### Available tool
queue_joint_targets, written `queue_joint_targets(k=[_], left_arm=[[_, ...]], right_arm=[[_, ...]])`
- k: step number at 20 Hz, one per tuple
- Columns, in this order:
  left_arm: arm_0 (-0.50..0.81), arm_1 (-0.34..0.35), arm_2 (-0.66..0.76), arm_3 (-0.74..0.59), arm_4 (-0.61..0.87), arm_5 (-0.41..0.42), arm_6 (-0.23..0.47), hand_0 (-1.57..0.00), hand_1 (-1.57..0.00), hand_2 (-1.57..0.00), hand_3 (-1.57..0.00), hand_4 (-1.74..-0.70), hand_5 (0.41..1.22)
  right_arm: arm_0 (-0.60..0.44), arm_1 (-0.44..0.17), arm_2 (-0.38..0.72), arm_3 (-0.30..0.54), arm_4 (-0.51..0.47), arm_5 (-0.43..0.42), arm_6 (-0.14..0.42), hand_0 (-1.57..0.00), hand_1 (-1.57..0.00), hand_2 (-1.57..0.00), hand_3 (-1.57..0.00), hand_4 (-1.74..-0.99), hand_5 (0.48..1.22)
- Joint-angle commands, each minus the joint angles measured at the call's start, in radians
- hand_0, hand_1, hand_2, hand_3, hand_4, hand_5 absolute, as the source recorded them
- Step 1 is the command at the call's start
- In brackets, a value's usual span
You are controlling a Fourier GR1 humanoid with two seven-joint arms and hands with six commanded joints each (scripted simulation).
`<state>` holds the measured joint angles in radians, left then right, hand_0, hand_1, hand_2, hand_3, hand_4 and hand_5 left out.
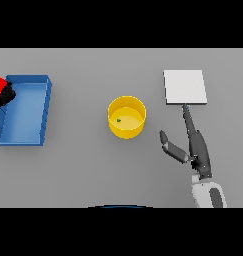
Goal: Pick up the red beaker and tilt it to pour out 1 green nut into yellow bowl. Pick up the yellow bowl and place it on the metallic measuring scale.
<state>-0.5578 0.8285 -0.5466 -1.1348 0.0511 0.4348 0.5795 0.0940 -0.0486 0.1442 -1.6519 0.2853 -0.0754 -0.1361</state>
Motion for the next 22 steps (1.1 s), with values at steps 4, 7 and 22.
queue_joint_targets(k=[4, 7, 22], left_arm=[[0.025, 0.052, -0.007, -0.073, 0.089, -0.181, 0.008, -0.93, -0.76, -0.77, -0.72, -1.03, 0.758], [0.018, 0.072, -0.008, -0.087, 0.114, -0.239, 0.021, -0.48, -0.39, -0.39, -0.37, -0.88, 0.71], [0.004, 0.04, 0.029, -0.05, 0.133, -0.21, -0.091, -0.02, -0.01, -0.01, -0.01, -0.78, 0.7]], right_arm=[[0.009, -0.001, 0.001, -0.009, 0.002, -0.002, -0.01, 0.0, 0.0, 0.0, 0.0, -1.185, 0.665], [0.015, -0.002, 0.006, -0.012, 0.012, -0.005, 0.005, 0.0, 0.0, 0.0, 0.0, -1.184, 0.667], [-0.115, -0.109, 0.075, -0.01, 0.108, 0.107, 0.061, 0.0, 0.0, 0.0, 0.0, -1.221, 0.709]])
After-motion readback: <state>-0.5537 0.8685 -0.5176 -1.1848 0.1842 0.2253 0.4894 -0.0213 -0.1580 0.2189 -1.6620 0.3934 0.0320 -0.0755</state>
